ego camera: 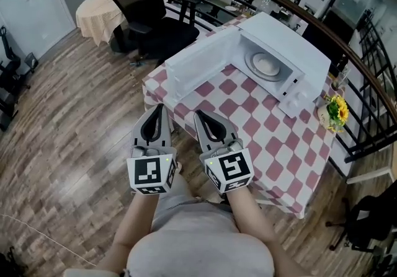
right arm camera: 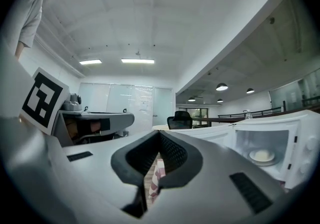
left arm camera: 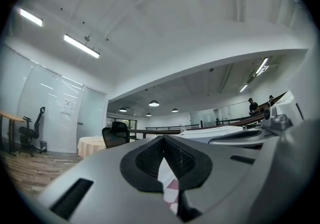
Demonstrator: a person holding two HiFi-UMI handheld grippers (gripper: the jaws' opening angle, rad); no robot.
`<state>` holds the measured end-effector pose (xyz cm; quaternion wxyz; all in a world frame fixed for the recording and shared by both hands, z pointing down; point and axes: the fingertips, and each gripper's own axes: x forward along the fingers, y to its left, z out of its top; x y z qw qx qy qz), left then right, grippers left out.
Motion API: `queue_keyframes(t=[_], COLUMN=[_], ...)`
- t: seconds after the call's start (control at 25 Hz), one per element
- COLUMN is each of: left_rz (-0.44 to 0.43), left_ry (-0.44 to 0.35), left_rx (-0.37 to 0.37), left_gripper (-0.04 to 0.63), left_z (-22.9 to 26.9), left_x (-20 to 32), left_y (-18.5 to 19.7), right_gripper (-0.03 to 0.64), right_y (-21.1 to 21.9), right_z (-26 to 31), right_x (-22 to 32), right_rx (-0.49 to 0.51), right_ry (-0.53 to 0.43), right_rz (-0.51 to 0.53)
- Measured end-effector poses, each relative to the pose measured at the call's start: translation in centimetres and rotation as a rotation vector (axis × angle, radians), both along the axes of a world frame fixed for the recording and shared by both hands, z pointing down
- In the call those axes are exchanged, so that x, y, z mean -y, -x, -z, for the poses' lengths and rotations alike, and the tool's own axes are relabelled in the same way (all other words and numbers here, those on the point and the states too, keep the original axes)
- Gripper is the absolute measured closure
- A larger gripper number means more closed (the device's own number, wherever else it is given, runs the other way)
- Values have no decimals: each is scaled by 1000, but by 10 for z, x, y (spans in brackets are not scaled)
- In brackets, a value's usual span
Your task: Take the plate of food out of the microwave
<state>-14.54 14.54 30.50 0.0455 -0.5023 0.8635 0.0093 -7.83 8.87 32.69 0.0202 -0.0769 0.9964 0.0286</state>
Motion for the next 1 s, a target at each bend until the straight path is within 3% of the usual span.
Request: queue_keyframes(t=[0.44,1.0], left_rz=[-187,-421], left_ry=[19,32], left_rx=[18,-16], left_gripper=[592,592], left_z=[-4,-15], left_x=[63,175], left_y=[-30,-46], right_gripper=[594,594], right_y=[-18,-37], right_z=[0,-18], right_x=[45,135], right_rx=[13,-16], right_ry=[6,47], right_rz=[-129,-321])
